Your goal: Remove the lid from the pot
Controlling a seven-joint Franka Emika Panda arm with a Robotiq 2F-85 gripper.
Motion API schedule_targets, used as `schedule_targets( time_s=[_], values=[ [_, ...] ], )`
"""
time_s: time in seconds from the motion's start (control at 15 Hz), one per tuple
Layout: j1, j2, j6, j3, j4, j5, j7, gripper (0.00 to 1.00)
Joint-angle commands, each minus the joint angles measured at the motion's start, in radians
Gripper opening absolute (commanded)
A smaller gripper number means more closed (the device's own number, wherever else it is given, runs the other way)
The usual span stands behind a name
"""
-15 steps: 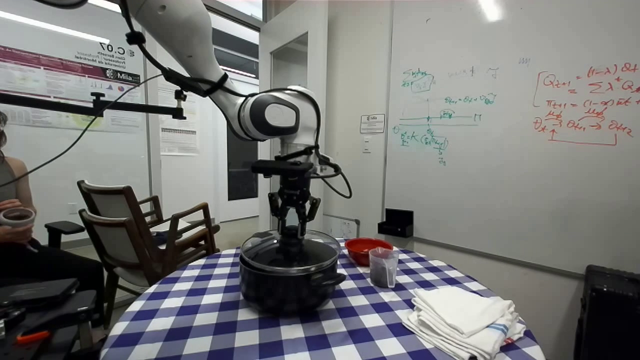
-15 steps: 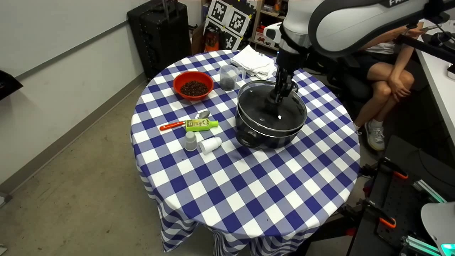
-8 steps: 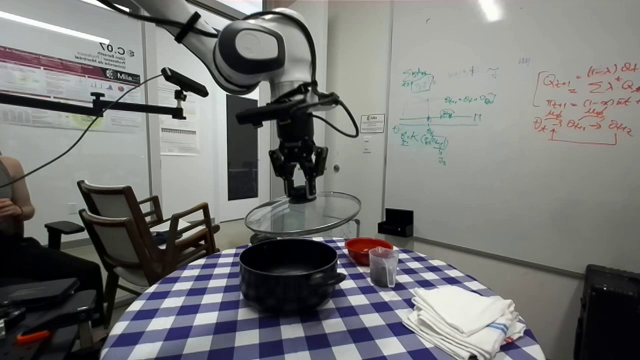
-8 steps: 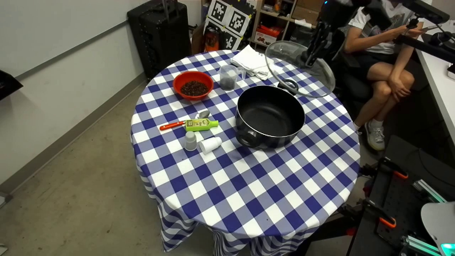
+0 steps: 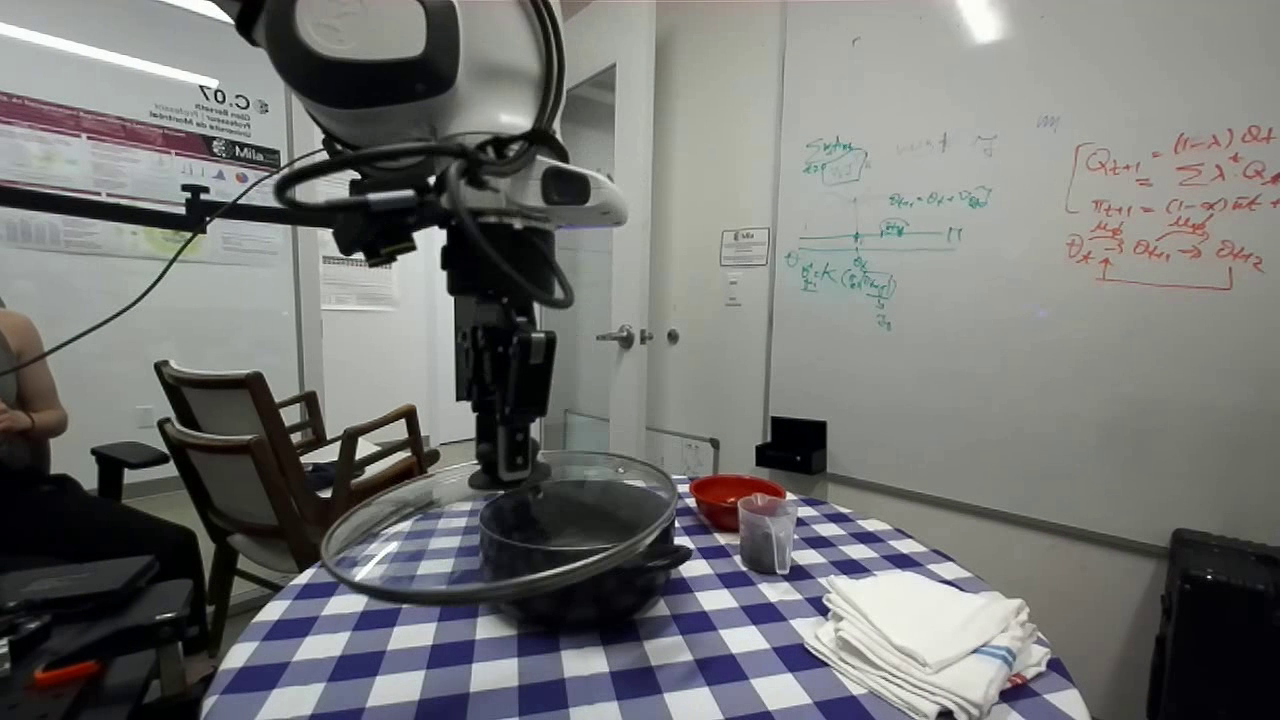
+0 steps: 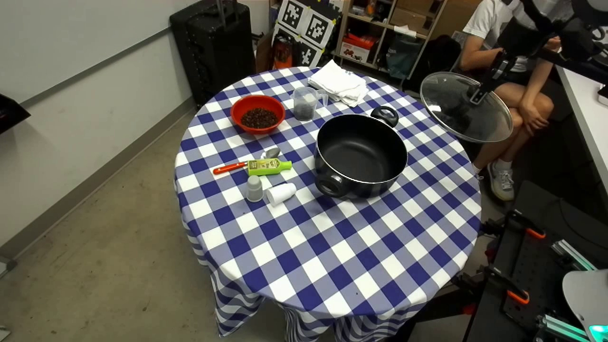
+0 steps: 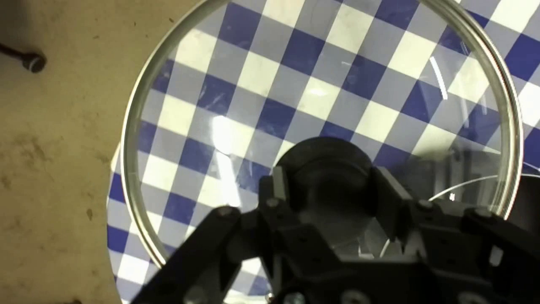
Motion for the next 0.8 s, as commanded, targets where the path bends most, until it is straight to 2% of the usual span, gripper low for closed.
schedule_targets(
  time_s=[0.0, 0.33, 0.73],
  values=[
    [-0.004, 0.004, 0.091, -0.028, -0.082, 0.019, 0.100, 0.25],
    [-0.003, 0.112, 0.226, -0.041, -0.116, 0.087, 0.153, 0.25],
    [-0.009, 0.238, 0.293, -0.012, -0.103, 0.216, 0.122, 0.25]
  ],
)
